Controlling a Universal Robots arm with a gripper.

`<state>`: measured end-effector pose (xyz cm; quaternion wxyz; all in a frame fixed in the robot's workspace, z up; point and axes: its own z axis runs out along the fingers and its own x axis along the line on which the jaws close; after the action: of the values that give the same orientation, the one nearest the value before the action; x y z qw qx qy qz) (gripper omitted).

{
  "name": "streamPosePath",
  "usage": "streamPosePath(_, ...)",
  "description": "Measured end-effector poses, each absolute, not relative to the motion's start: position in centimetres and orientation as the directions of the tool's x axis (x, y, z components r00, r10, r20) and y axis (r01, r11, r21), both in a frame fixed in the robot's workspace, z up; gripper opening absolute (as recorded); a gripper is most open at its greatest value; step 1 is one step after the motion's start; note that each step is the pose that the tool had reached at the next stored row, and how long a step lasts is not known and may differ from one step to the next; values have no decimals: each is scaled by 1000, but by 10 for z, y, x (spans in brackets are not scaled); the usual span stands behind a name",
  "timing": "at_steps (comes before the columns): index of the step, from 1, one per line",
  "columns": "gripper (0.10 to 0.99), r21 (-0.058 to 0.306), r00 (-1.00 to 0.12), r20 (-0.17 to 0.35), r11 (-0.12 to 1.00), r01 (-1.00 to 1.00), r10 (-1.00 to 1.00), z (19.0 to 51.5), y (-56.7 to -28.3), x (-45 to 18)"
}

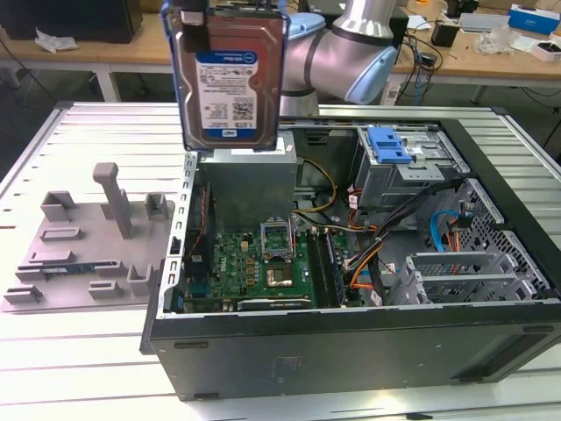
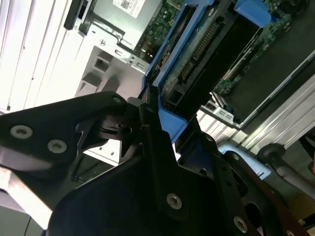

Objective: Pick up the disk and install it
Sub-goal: 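Pick up the disk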

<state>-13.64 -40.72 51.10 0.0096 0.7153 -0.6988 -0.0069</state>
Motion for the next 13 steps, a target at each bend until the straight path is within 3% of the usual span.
streamPosePath(13, 369, 23, 23, 4, -23, -999, -1000, 510, -428, -92)
